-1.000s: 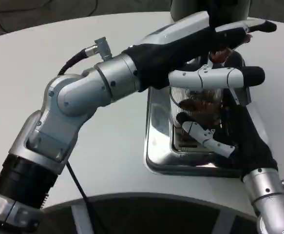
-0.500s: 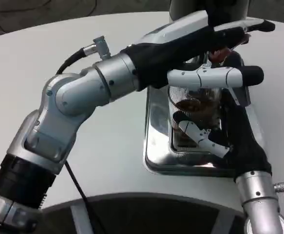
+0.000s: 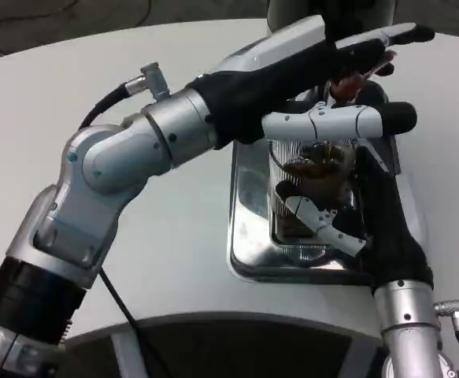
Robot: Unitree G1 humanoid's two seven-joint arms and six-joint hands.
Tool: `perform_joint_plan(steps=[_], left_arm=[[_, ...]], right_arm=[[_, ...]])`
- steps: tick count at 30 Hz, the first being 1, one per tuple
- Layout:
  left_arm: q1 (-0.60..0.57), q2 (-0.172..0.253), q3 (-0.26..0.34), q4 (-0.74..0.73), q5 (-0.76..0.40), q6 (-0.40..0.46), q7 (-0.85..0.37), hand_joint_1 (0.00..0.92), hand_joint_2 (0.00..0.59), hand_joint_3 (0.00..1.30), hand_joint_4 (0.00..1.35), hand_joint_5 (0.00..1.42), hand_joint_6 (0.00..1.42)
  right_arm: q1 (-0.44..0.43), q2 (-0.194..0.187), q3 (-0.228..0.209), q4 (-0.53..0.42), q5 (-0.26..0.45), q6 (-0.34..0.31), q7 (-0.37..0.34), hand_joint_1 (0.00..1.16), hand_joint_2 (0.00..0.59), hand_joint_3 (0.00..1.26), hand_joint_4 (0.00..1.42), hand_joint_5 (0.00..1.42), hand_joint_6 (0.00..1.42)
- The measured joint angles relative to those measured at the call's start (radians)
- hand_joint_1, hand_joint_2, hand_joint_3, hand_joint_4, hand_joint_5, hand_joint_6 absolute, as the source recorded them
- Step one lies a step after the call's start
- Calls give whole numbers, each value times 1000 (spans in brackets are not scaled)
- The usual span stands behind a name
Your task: Grasp the cup under the faucet to collect the drink, then remove the cup.
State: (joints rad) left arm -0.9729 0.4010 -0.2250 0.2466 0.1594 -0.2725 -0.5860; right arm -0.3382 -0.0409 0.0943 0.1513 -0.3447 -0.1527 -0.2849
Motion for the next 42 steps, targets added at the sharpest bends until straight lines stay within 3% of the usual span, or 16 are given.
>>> perform_joint_plan(steps=[13,22,42], left_arm=[[42,-40,59,19,-35,-47,53,0,83,17,13,189,166],[54,-76,119,39,-69,-100,98,0,76,54,70,214,206],[76,-64,168,-153,-154,-39,97,0,72,123,194,292,276]], right_arm=[[0,8,2,37,-4,-53,-59,720,244,425,518,555,256],[-1,8,-9,40,-4,-74,-76,721,244,458,543,593,288],[4,4,-29,44,-1,-91,-79,753,244,560,636,716,417]])
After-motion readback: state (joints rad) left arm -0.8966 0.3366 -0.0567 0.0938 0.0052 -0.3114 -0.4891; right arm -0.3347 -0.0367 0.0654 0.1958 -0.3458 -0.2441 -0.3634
